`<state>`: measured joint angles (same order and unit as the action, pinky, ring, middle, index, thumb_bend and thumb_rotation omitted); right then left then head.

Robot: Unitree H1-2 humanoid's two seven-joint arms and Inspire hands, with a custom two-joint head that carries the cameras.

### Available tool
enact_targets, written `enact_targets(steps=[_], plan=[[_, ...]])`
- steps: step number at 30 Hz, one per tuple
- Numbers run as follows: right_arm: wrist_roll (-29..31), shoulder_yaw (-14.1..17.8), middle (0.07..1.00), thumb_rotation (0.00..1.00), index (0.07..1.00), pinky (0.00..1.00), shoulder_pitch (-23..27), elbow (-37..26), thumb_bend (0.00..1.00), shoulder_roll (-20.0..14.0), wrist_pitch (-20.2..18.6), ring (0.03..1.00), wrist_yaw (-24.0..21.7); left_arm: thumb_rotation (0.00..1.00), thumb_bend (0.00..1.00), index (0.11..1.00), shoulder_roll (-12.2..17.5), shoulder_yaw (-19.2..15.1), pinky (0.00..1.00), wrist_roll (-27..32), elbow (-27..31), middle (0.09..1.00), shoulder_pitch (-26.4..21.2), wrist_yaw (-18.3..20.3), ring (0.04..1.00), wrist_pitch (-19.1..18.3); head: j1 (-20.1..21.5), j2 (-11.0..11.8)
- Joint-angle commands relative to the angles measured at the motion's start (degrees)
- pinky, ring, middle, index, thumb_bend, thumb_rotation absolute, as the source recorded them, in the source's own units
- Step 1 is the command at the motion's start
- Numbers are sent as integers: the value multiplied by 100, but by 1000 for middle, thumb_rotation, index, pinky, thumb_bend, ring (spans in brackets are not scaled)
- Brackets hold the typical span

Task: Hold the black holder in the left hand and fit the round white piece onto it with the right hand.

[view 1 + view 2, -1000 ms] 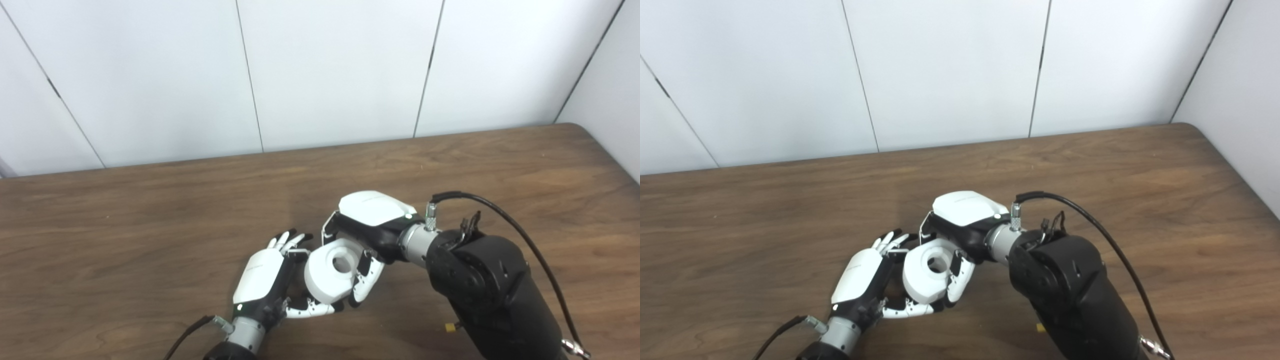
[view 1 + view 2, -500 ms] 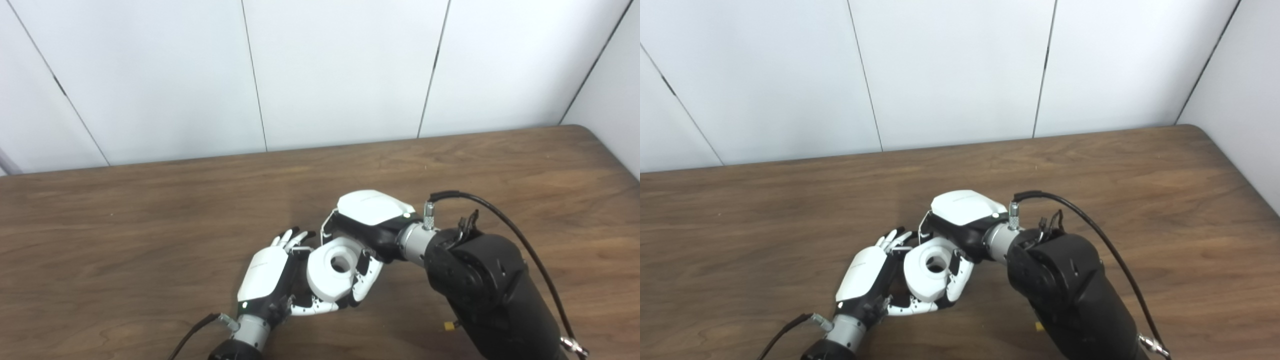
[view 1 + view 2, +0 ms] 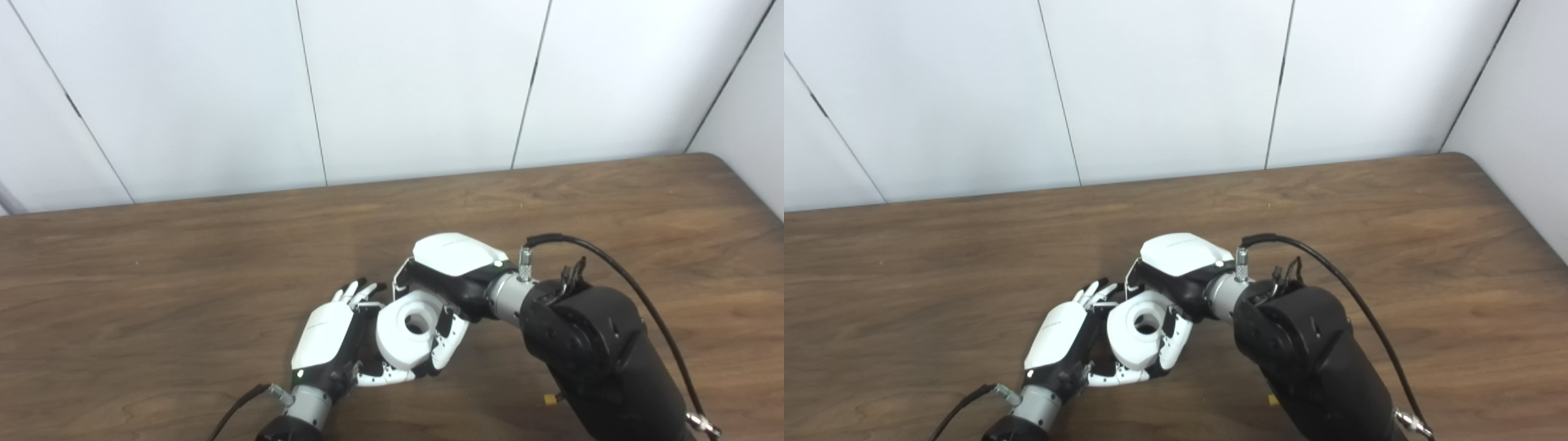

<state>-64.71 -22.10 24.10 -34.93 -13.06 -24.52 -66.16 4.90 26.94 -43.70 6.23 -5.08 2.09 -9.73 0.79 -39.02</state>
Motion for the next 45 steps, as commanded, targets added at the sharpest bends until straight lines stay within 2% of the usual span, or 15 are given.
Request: enact_targets(steps=[1, 6, 8, 9, 12, 14, 25, 29, 32, 36, 40, 45], plan=[[-81, 68, 678, 141, 487, 986, 43, 61, 506, 29, 76, 849, 4, 45, 520, 478, -105, 239, 979, -8, 116, 911, 155, 267, 991, 8, 11, -17], [3, 253, 776, 147, 492, 1000, 66, 67, 513, 28, -10, 898, 4, 45, 519, 478, -93, 257, 995, 13, 231, 915, 180, 331, 996, -81, 13, -33], [21, 313, 802, 194, 656, 1000, 93, 63, 744, 51, -74, 928, -48, 45, 520, 478, -93, 262, 991, 19, 247, 916, 179, 349, 997, -103, 11, -35], [12, 326, 803, 201, 696, 1000, 105, 59, 789, 57, -86, 938, -74, 45, 520, 478, -92, 263, 990, 25, 248, 916, 176, 353, 997, -106, 11, -35], [7, 344, 793, 211, 760, 1000, 119, 42, 852, 74, -73, 946, -115, 45, 520, 478, -89, 274, 989, 16, 231, 916, 167, 340, 997, -105, 7, -33], [54, 353, 781, 210, 753, 1000, 109, 44, 876, 77, -54, 942, -98, 45, 519, 478, -84, 284, 983, 9, 224, 914, 162, 328, 996, -103, 7, -33], [223, 373, 775, 197, 754, 1000, 71, 57, 897, 80, -78, 926, -63, 45, 519, 478, -81, 300, 985, 10, 218, 913, 133, 344, 996, -106, 0, -47], [204, 355, 775, 202, 789, 1000, 53, 57, 905, 80, -57, 916, -26, 45, 519, 478, -82, 294, 980, 18, 204, 910, 128, 325, 993, -94, 12, -49], [169, 362, 818, 215, 869, 1000, 71, 55, 916, 76, -98, 931, -104, 45, 520, 478, -78, 279, 982, 25, 188, 911, 116, 333, 992, -106, 18, -57], [145, 352, 874, 248, 928, 1000, 128, 46, 945, 32, -157, 959, -304, 44, 520, 478, -63, 216, 997, 41, 150, 909, 80, 330, 995, -135, 31, -51], [248, 388, 916, 299, 952, 1000, 95, 34, 995, -39, -195, 973, -393, 45, 520, 479, -67, 97, 1000, 84, 112, 916, 55, 316, 997, -195, 45, -27], [355, 474, 949, 367, 965, 1000, 50, 23, 1000, -120, -217, 991, -370, 54, 521, 490, -45, 28, 1000, 120, 138, 950, 22, 459, 1000, -308, 57, -26]])
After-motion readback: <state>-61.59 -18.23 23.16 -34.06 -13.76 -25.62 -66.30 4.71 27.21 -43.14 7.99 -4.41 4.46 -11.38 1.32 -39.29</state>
